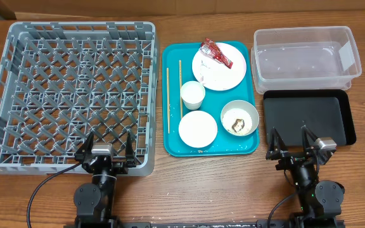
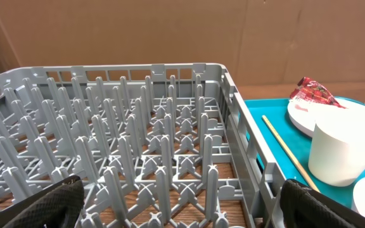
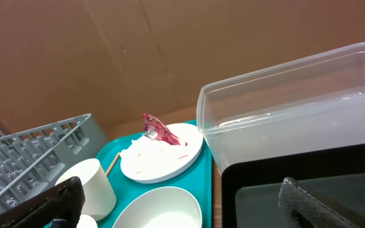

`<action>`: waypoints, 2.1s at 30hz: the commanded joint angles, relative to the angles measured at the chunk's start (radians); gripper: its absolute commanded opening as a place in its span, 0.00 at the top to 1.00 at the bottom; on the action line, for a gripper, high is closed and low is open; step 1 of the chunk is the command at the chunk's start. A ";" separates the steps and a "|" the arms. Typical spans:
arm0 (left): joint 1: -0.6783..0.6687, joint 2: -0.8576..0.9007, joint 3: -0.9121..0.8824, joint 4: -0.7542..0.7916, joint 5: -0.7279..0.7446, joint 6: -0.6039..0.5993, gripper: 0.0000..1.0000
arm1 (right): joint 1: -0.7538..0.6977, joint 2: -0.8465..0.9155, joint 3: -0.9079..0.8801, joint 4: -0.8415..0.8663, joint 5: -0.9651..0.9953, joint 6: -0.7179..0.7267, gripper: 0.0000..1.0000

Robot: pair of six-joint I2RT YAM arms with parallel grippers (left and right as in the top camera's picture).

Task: Sort waste into correct bins and load items into the dishwasher

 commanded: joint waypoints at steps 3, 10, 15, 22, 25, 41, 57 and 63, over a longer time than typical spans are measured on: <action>0.001 -0.008 -0.005 0.001 -0.003 0.019 0.00 | 0.003 -0.010 -0.011 0.005 -0.001 0.004 0.00; 0.001 -0.008 -0.005 0.001 -0.003 0.019 0.00 | 0.003 -0.010 -0.011 0.005 -0.001 0.004 0.00; 0.001 -0.008 -0.005 0.001 -0.003 0.019 0.00 | 0.003 -0.010 -0.011 0.005 0.000 0.004 0.00; 0.001 -0.008 -0.005 0.001 -0.003 0.019 0.00 | 0.003 -0.010 -0.011 0.005 -0.001 0.004 0.00; 0.001 -0.008 -0.005 0.001 -0.003 0.019 0.00 | 0.003 -0.010 -0.011 0.005 -0.001 0.004 0.00; 0.001 -0.008 -0.005 0.003 -0.039 0.019 0.00 | 0.003 -0.010 -0.010 0.002 0.047 -0.003 0.00; 0.002 -0.008 0.061 0.130 0.065 0.022 0.00 | 0.002 -0.010 0.082 0.075 0.010 -0.008 0.00; 0.002 0.049 0.257 0.009 0.064 0.023 0.00 | 0.002 0.040 0.267 0.039 -0.021 -0.108 0.00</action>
